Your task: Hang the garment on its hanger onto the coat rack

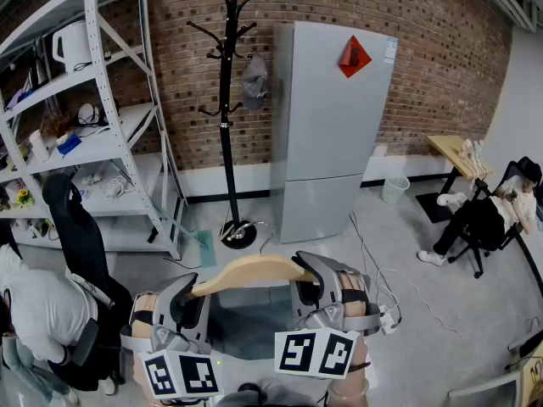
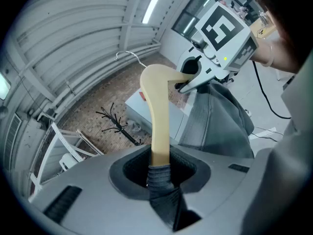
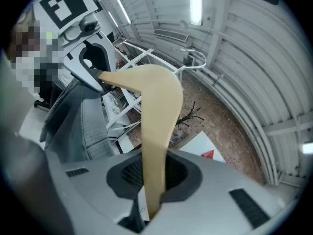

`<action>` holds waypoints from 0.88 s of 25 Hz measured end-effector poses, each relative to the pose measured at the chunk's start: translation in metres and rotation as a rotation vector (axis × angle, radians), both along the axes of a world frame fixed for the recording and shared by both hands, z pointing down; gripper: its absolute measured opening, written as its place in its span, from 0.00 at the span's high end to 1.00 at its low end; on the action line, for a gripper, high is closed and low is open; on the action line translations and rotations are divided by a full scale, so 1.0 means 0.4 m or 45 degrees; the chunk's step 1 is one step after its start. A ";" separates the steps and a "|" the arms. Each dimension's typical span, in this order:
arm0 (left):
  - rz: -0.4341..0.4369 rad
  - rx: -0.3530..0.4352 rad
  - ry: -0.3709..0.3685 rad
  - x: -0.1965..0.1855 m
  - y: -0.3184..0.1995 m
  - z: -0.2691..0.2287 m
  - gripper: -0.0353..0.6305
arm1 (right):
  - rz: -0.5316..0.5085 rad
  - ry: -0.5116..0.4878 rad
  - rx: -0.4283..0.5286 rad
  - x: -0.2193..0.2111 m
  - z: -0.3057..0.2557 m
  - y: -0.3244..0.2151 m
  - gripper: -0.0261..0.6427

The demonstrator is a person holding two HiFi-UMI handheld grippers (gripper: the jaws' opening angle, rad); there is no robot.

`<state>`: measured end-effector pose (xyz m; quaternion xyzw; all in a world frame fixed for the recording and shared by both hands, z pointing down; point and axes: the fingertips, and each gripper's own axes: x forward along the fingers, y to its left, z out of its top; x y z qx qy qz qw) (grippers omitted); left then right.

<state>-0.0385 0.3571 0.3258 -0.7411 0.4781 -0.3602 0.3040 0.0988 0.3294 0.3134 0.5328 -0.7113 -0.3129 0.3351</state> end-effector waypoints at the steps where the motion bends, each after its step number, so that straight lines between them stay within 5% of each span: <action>1: 0.001 -0.003 -0.001 0.000 -0.001 0.003 0.80 | 0.002 -0.002 -0.002 0.000 0.002 -0.001 0.88; 22: -0.065 -0.046 0.011 -0.003 -0.124 0.041 0.81 | -0.076 -0.017 0.001 -0.010 0.029 -0.137 0.88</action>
